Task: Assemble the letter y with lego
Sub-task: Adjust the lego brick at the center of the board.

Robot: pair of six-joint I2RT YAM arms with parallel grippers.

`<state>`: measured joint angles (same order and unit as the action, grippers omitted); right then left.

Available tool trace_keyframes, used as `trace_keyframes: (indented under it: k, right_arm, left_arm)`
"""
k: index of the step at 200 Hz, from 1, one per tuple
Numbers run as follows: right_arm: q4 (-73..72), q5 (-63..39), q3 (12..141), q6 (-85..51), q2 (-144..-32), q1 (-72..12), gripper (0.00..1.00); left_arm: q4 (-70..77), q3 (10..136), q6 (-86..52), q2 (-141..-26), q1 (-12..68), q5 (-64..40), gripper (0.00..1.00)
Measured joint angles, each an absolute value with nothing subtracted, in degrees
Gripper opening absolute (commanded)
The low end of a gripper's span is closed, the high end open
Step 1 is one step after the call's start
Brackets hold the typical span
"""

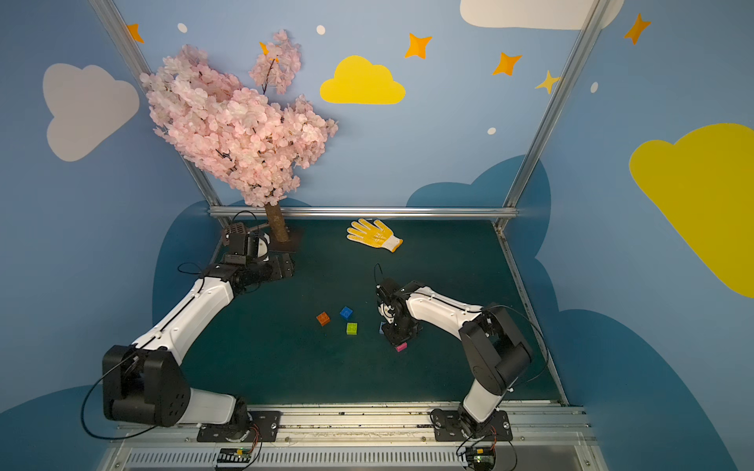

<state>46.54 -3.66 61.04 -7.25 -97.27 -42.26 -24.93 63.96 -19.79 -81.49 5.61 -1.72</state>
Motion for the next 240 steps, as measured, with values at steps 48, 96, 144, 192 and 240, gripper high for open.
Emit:
trace_keyframes:
  k: [48, 96, 144, 192, 240]
  right_arm:
    - [45.3, -4.0, 64.2, -7.2, -102.9, -43.9, 0.00]
    - [45.8, -4.4, 68.4, -6.9, -106.1, -44.0, 0.00]
    - [46.7, -4.4, 72.4, -6.0, -108.9, -43.8, 0.00]
    - [45.8, -4.8, 74.8, -5.1, -110.6, -43.6, 0.00]
    - [45.6, -5.2, 76.0, -2.3, -109.1, -43.7, 0.00]
  left_arm:
    - [-25.3, 64.0, -19.8, -81.6, 5.6, -1.5, 1.00]
    - [-25.3, 64.0, -19.8, -81.7, 5.5, -1.5, 1.00]
    - [-25.3, 64.0, -19.8, -81.7, 5.3, -1.5, 1.00]
    - [-25.3, 64.0, -19.9, -81.7, 5.3, -1.5, 1.00]
    - [-24.7, 63.5, -19.7, -81.3, 5.2, -2.3, 1.00]
